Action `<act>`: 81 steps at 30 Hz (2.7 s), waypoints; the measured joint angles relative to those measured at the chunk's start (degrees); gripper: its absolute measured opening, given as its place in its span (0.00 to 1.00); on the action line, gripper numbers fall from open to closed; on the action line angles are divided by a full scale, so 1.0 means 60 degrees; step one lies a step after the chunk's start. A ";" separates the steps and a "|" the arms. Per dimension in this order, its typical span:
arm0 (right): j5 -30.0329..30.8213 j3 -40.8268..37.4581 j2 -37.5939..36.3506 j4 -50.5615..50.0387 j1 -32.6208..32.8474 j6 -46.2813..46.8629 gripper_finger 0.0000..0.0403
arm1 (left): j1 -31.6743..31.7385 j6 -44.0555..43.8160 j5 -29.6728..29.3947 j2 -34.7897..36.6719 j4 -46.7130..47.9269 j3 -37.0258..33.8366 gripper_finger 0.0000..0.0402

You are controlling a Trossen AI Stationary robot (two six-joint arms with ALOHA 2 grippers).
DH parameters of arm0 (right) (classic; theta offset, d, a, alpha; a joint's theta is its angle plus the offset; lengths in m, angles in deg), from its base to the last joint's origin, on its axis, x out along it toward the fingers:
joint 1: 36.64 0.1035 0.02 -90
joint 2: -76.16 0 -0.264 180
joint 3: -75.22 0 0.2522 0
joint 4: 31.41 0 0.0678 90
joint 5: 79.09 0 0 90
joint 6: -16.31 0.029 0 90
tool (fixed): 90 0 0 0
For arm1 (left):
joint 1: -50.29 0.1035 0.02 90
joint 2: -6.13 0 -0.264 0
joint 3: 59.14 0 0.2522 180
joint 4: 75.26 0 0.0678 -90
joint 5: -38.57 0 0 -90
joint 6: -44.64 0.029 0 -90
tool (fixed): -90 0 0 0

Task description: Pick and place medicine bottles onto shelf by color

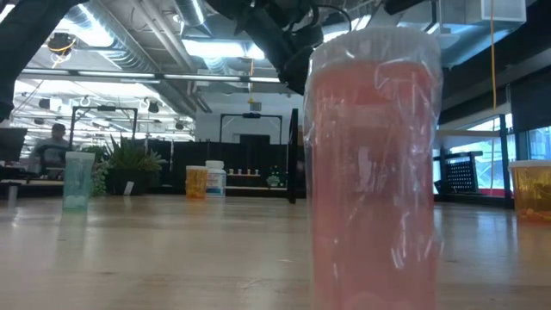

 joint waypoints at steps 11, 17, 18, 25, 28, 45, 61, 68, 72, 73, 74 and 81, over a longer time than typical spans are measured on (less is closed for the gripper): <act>0.0308 0.0001 0.0023 0.0005 -0.0009 -0.0007 0.40 | 0.0000 -0.0007 -0.0007 0.0000 0.0019 0.0000 0.46; 0.0054 0.0001 0.0023 0.0020 -0.0009 0.0019 0.40 | 0.0000 -0.0007 -0.0011 0.0000 0.0019 0.0000 0.47; -0.0008 0.0001 0.0023 0.0027 -0.0009 0.0017 0.40 | -0.0001 -0.0007 -0.0011 0.0000 0.0019 0.0000 0.47; -0.0914 0.0001 0.0023 0.0100 -0.0009 -0.0006 0.40 | 0.0000 -0.0007 -0.0011 0.0000 0.0019 0.0000 0.47; -0.1511 0.0001 0.0023 0.0099 -0.0009 -0.0015 0.40 | 0.0000 -0.0007 -0.0011 0.0000 0.0019 0.0000 0.47; -0.1961 0.0001 0.0020 0.0100 -0.0006 -0.0040 0.40 | -0.0001 -0.0004 -0.0015 0.0004 0.0019 0.0000 0.47; -0.1966 -0.0007 0.0020 0.0099 -0.0006 -0.0041 0.40 | 0.0000 0.0000 -0.0108 0.0007 0.0244 0.0000 0.47; -0.1966 -0.0007 0.0020 0.0096 -0.0007 -0.0040 0.40 | 0.0018 0.0000 -0.0324 0.0007 0.0413 0.0000 0.47; -0.1966 -0.0007 0.0019 0.0096 -0.0006 -0.0040 0.40 | 0.0015 -0.0001 -0.0322 0.0007 0.0413 0.0000 0.49; -0.1966 -0.0007 0.0019 0.0096 -0.0007 -0.0040 0.40 | 0.0015 0.0000 -0.0321 0.0007 0.0413 0.0000 0.50; -0.1966 -0.0010 0.0016 0.0096 -0.0006 -0.0043 0.40 | 0.0015 0.0000 -0.0324 0.0007 0.0413 0.0000 0.50; -0.1966 -0.0010 0.0018 0.0096 -0.0007 -0.0041 0.40 | 0.0022 0.0019 -0.0328 0.0007 0.0409 0.0000 0.59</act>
